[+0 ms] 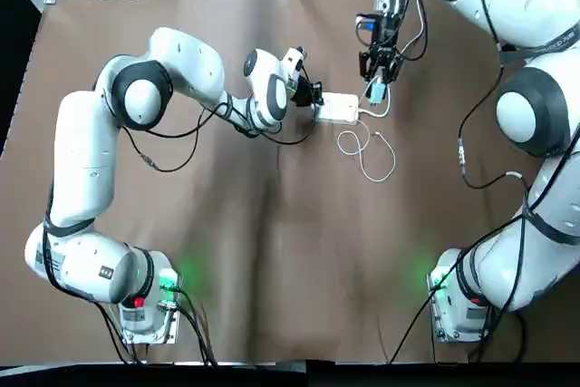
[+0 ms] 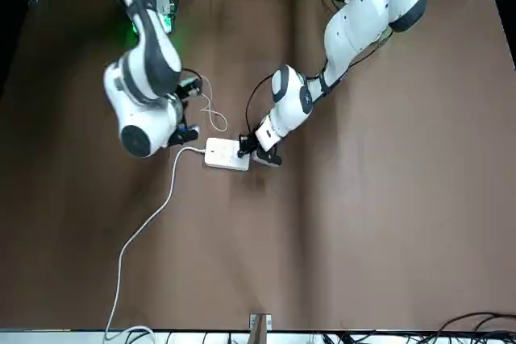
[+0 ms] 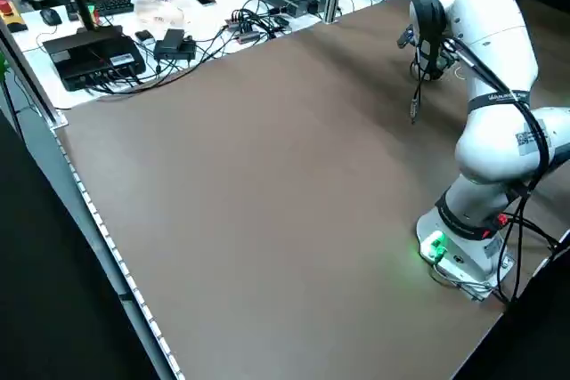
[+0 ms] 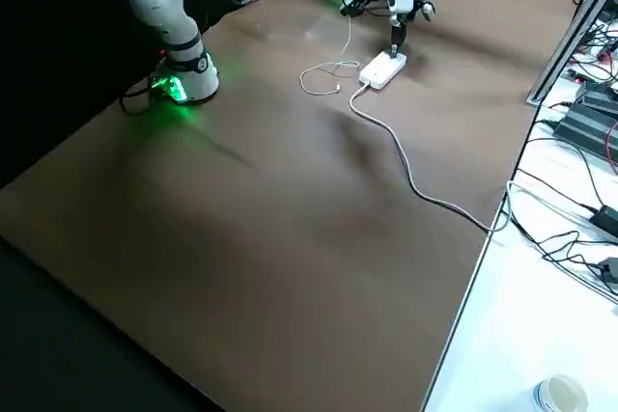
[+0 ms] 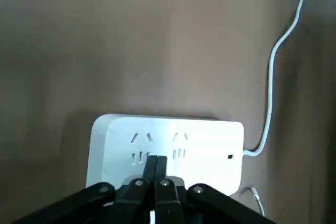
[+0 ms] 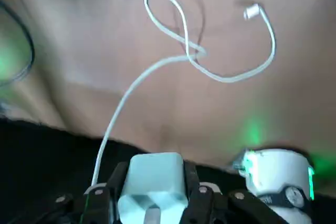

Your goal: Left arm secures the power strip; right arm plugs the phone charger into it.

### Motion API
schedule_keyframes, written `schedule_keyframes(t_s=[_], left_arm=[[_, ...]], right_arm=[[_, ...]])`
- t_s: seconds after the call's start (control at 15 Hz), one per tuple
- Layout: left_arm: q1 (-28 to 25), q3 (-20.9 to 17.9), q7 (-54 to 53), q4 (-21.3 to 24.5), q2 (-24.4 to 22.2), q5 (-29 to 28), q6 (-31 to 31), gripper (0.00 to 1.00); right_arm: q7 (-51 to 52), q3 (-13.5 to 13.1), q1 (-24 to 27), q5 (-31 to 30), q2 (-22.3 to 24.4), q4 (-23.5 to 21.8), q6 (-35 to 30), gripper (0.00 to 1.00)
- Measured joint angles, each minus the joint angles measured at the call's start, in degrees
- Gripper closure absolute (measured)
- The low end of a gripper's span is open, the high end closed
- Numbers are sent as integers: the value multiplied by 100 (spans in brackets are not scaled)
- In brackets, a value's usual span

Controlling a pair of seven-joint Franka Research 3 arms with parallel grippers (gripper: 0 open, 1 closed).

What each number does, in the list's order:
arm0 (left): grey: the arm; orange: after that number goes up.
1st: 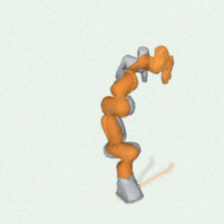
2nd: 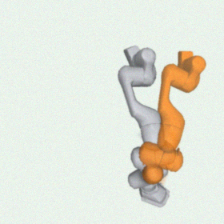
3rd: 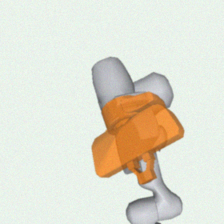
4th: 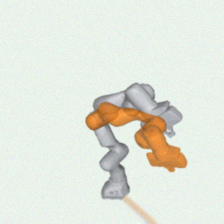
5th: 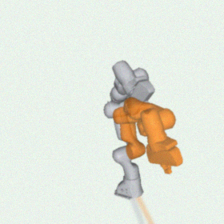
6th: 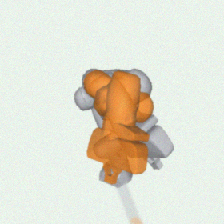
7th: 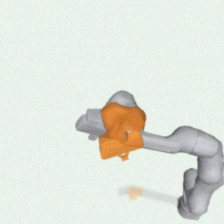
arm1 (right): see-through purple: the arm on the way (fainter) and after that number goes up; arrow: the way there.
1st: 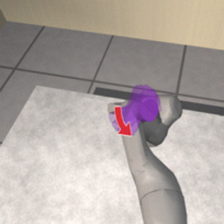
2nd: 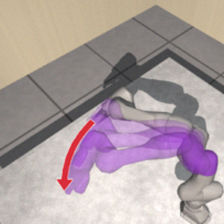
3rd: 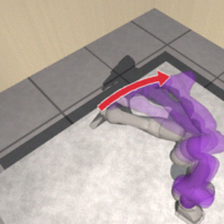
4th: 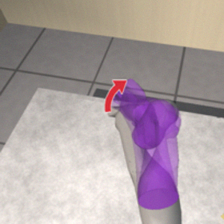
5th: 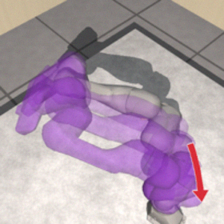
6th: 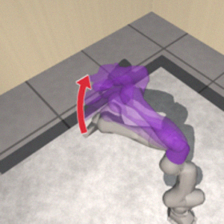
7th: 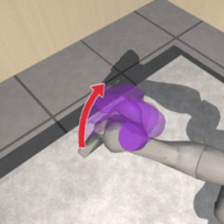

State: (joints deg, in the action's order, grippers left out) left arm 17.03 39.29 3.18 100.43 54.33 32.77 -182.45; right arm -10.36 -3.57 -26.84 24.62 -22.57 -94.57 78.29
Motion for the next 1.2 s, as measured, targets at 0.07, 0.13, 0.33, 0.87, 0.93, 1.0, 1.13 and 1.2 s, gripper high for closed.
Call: schedule_keyframes(t_s=[0.07, 0.13, 0.33, 0.87, 0.93, 1.0, 1.13, 1.2], left_arm=[[0, 0, 0, 0, 0, 0, 0, 99], [0, 0, 0, 0, 0, 0, 0, 99], [0, 0, 0, 0, 0, 0, 0, 99], [0, -1, 0, 0, 0, 0, 0, 99], [0, -1, 0, 0, 0, 0, 0, 99], [0, -1, 0, 0, 0, 0, 0, 99], [0, -1, 0, 0, 0, 0, 0, 99], [0, -1, 0, 0, 0, 0, 0, 99]], right_arm=[[-91, 0, -63, 1, -4, -71, 301, 52], [-199, 0, -108, 2, -10, -113, 594, 52], [-651, -6, -156, -6, -145, -171, 1645, 52], [-1431, -9, -286, -66, -307, -296, 2937, 52], [-1481, -8, -341, -85, -315, -348, 3094, 52], [-1519, -8, -398, -96, -329, -398, 3216, 52], [-1544, -9, -507, -102, -393, -456, 3406, 52], [-1563, -10, -552, -103, -435, -467, 3484, 52]])
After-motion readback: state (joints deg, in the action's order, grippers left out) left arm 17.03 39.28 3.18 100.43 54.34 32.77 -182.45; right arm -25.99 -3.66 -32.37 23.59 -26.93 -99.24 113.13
